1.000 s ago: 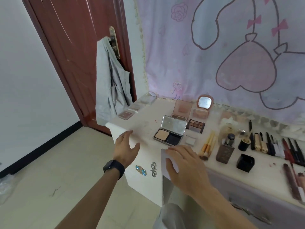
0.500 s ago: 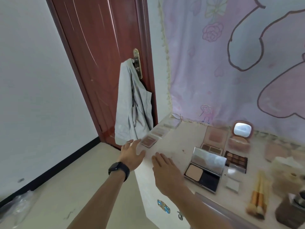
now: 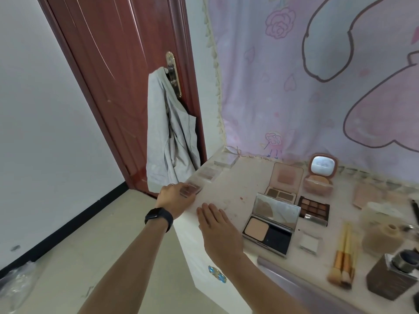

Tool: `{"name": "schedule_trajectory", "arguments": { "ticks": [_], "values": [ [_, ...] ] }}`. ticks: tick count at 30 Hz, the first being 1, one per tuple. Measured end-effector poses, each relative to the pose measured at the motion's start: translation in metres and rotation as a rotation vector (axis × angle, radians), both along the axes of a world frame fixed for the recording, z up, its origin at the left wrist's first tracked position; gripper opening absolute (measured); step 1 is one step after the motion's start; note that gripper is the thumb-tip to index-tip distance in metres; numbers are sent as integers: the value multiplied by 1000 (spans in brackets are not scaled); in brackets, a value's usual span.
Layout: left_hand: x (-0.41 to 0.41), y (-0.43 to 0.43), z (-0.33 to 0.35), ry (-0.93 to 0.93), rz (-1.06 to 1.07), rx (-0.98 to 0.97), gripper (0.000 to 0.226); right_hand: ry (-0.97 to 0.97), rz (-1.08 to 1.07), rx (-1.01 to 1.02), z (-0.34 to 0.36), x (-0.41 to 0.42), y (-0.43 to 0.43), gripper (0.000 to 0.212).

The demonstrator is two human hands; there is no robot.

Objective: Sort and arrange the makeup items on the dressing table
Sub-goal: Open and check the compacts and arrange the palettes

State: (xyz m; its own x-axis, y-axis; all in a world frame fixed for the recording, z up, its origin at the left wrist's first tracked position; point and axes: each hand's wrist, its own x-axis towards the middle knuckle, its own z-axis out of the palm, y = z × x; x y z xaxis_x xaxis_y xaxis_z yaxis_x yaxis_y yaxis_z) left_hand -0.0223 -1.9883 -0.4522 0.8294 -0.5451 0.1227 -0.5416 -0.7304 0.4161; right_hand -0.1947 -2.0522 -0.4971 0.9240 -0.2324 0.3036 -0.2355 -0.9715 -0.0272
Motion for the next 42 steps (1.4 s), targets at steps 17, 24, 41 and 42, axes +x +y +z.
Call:
{"name": "schedule_trajectory", "arguments": {
  "ticks": [17, 24, 41, 42],
  "values": [
    [-130, 56, 62, 465, -255, -716, 33, -414, -157, 1532, 101, -104, -12, 30],
    [-218, 35, 58, 357, -614, -545, 41, -546, -339, 1753, 92, -198, -23, 19],
    [-302, 0, 37, 753, -453, -692, 45, -746, -352, 2273, 76, -283, -25, 18],
    [-304, 1, 37, 764, -466, -691, 45, -748, -349, 2279, 74, -284, -25, 20]
  ]
}}
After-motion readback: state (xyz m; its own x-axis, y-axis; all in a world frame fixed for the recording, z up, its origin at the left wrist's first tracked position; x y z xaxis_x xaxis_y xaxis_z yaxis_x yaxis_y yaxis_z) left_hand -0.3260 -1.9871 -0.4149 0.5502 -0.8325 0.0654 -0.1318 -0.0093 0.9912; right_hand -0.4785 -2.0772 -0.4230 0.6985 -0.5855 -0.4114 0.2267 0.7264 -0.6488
